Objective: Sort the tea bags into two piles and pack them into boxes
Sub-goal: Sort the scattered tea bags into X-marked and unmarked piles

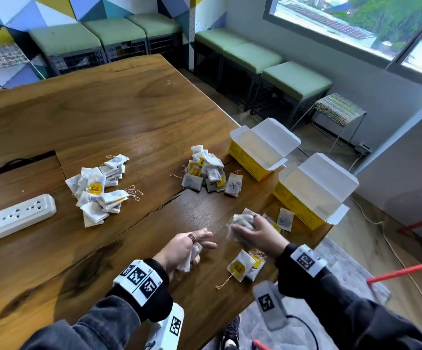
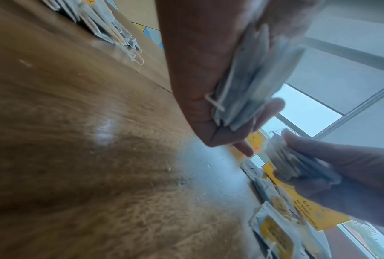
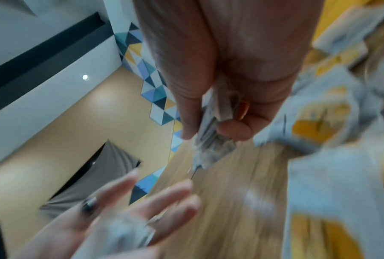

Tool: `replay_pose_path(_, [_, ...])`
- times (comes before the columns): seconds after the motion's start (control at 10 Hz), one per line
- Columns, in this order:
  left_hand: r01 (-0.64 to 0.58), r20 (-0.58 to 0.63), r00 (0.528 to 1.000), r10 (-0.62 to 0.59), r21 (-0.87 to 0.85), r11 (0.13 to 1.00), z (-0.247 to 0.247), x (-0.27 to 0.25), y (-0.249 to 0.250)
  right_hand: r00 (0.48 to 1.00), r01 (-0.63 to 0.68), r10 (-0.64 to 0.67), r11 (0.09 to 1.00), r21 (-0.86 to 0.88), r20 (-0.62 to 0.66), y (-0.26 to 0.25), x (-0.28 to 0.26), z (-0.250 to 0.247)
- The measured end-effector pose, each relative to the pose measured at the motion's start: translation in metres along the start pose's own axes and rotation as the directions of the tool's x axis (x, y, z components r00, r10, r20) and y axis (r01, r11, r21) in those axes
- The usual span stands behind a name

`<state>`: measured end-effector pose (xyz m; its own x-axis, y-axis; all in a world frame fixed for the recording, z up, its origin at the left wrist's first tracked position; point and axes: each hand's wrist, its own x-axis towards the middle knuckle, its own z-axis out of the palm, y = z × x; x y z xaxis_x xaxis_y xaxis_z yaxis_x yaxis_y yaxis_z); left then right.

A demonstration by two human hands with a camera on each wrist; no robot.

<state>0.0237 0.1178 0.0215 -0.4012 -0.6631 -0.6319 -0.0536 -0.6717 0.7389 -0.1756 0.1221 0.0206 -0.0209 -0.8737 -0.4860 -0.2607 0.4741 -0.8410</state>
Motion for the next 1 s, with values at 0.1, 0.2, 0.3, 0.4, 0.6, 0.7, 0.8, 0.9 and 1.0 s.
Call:
replay_pose_path(0.1, [0.012, -0.032, 0.999, -0.013, -0.042, 0.999, -0.005, 0.007, -0.001, 0.995, -0.004, -0.037, 0.912, -0.410, -0.093, -0.006, 0.031, -0.032])
replay_pose_path(0.2, [0.033, -0.024, 0.999, -0.038, -0.155, 0.987, -0.013, 0.012, -0.004, 0.999, -0.019, -0.016, 0.689, -0.724, -0.041, -0.002, 0.060, -0.037])
replay_pose_path(0.3, [0.011, -0.029, 0.999, -0.020, -0.283, 0.959, -0.021, 0.014, -0.001, 0.999, -0.036, 0.030, 0.581, -0.813, -0.022, 0.002, 0.072, -0.029])
replay_pose_path(0.4, [0.003, 0.009, 1.000, 0.001, -0.398, 0.917, -0.032, 0.011, 0.002, 1.000, 0.005, 0.021, 0.458, -0.889, 0.016, 0.007, 0.079, -0.023])
replay_pose_path(0.6, [-0.116, -0.068, 0.993, 0.098, -0.342, 0.933, -0.066, 0.005, 0.009, 0.998, 0.047, -0.057, 0.550, -0.834, 0.019, -0.007, 0.079, -0.022])
replay_pose_path(0.7, [-0.186, -0.232, 0.962, 0.142, -0.180, 0.966, -0.093, -0.001, 0.028, 0.984, 0.069, -0.159, 0.760, -0.647, -0.081, -0.025, 0.087, -0.024])
replay_pose_path(0.8, [-0.286, -0.460, 0.842, 0.281, 0.060, 0.956, -0.130, -0.002, 0.050, 0.991, -0.035, -0.012, 0.939, -0.342, -0.134, -0.031, 0.106, -0.024])
replay_pose_path(0.9, [-0.311, -0.553, 0.767, 0.326, 0.124, 0.942, -0.167, 0.007, 0.063, 0.983, -0.126, 0.080, 0.950, -0.285, -0.167, -0.026, 0.125, -0.020])
replay_pose_path(1.0, [-0.179, -0.566, 0.767, 0.303, 0.266, 0.947, -0.198, 0.022, 0.064, 0.967, -0.154, 0.073, 0.931, -0.330, -0.243, -0.023, 0.133, -0.013])
